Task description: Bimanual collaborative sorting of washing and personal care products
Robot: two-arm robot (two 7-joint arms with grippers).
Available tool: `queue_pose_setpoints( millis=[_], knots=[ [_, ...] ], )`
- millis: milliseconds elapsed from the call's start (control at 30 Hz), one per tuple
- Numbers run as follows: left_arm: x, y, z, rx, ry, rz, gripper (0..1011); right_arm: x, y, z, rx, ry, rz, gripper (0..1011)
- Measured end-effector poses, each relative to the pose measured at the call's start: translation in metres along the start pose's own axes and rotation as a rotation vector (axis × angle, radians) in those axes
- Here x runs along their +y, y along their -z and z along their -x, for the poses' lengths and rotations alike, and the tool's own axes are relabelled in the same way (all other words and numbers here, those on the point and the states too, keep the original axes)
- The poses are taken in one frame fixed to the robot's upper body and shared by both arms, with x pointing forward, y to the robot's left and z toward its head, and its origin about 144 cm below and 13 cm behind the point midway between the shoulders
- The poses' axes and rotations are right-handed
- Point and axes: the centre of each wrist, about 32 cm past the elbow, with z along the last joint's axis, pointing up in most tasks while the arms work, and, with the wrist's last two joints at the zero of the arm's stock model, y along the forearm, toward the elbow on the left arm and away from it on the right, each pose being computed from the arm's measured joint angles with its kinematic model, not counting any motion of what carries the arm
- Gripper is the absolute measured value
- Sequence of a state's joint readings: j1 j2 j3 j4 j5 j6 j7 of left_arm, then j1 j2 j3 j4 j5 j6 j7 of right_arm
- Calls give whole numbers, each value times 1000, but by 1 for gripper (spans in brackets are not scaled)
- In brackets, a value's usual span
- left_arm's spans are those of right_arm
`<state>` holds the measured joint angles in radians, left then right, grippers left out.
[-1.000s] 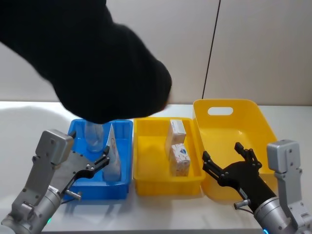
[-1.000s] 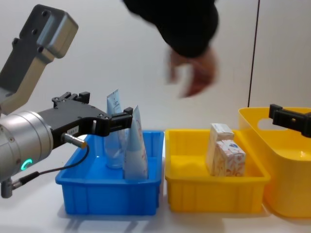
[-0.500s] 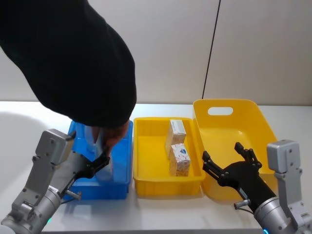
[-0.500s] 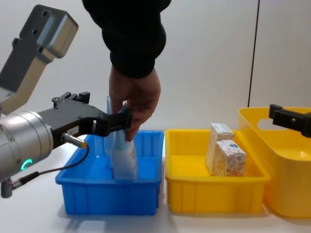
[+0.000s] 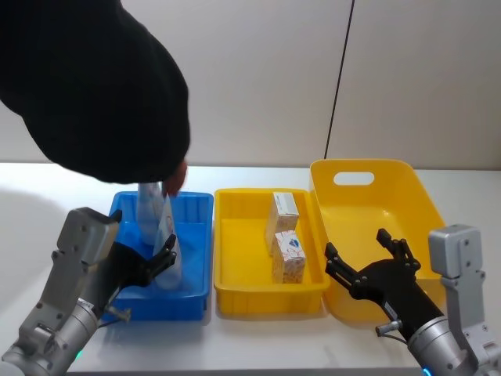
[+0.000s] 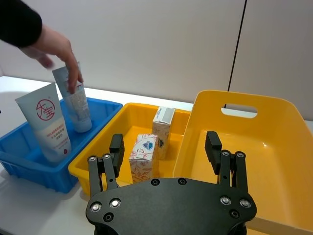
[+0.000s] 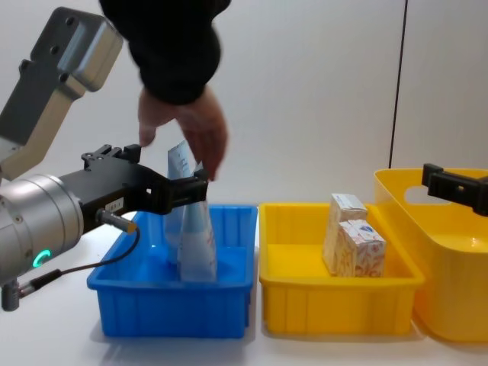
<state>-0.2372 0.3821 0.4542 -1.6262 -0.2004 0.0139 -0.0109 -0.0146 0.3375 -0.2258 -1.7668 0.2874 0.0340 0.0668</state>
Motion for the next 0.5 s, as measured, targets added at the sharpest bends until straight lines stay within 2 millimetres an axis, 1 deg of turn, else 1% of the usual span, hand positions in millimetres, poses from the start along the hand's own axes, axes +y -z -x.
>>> queue_pose_setpoints(
  millis=[500],
  knots=[
    [0,0,0,0,0,0,1002,0,0,0,0,0,0,1003]
  ],
)
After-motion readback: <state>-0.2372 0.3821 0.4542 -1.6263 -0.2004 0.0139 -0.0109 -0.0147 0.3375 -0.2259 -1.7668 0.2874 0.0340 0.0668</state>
